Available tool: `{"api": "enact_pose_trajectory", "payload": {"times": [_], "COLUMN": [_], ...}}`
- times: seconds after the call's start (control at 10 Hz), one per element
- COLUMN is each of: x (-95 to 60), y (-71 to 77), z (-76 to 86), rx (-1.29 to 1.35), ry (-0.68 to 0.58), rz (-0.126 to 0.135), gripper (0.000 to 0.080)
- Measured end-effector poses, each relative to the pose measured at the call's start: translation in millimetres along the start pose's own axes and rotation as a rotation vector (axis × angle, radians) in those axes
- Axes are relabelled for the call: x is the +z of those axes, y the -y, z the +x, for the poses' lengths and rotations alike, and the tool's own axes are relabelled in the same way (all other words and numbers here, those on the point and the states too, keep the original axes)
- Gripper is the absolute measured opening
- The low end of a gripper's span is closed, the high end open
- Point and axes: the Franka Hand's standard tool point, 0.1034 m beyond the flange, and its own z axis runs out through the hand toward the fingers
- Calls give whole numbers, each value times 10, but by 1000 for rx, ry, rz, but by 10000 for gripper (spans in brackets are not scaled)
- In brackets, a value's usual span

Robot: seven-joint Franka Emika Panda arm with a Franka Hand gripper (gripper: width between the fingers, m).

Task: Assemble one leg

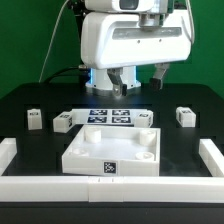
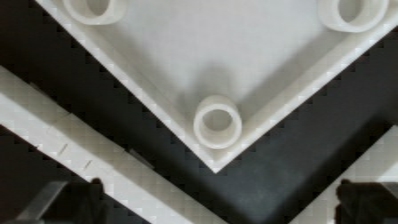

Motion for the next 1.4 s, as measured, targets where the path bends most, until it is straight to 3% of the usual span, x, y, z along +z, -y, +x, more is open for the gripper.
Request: {"api": "enact_pose_trajectory", "payload": {"times": [0.1, 0.9, 1.1, 1.2, 1.4], "x": [0, 21, 122, 133, 254], "y": [-8, 13, 199, 235, 215], "z": [-4, -7, -197, -251, -400], "rx": [-6, -9, -107, -191, -391], "ry": [5, -1, -14, -34, -23], "rz": [-9, -10, -5, -18, 0], "gripper": [650, 650, 650, 650, 650]}}
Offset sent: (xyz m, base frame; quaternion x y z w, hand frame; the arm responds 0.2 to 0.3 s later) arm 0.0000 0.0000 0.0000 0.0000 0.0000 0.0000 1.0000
